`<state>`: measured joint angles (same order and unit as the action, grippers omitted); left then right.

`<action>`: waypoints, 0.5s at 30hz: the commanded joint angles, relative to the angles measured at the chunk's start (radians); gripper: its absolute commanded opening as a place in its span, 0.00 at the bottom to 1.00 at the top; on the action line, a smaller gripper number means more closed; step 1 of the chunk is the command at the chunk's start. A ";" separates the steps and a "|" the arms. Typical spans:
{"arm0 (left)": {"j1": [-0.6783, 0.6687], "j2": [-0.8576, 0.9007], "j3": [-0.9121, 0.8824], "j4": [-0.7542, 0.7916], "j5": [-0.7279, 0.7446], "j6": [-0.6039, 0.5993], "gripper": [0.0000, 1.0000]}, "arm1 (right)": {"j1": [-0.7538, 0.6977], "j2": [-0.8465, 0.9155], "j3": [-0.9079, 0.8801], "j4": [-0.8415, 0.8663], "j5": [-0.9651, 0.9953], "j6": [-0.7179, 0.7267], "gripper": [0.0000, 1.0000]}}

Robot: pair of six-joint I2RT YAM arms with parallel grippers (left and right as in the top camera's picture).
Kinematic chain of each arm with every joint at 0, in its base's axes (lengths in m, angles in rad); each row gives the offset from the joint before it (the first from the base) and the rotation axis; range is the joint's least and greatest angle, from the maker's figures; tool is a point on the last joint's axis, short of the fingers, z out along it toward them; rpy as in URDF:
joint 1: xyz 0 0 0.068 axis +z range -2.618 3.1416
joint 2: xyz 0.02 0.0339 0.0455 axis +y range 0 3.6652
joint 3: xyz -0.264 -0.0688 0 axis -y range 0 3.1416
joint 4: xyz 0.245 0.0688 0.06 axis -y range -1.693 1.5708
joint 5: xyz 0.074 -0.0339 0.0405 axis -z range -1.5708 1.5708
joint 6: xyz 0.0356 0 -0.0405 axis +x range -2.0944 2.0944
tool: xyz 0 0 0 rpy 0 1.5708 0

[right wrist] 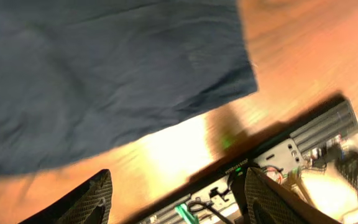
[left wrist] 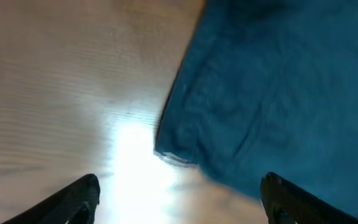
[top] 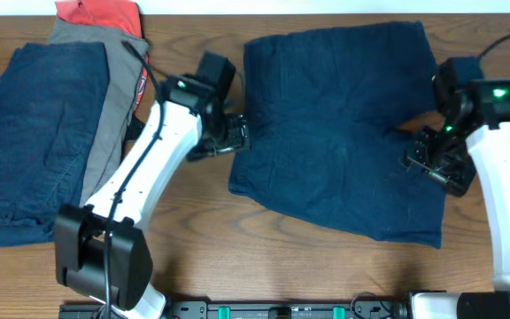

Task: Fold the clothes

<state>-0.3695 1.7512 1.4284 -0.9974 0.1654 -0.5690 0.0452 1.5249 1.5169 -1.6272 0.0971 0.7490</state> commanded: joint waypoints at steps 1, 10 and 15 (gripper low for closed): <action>-0.003 0.000 -0.089 0.045 -0.027 -0.299 0.84 | 0.002 -0.005 -0.098 0.037 0.082 0.175 0.65; -0.007 0.000 -0.264 0.177 -0.016 -0.575 0.84 | 0.001 -0.005 -0.378 0.208 0.024 0.187 0.63; -0.043 0.000 -0.280 0.211 -0.016 -0.612 0.83 | 0.001 -0.005 -0.453 0.245 -0.001 0.189 0.63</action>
<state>-0.3870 1.7527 1.1538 -0.7971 0.1539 -1.1069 0.0452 1.5257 1.0916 -1.3895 0.1101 0.9108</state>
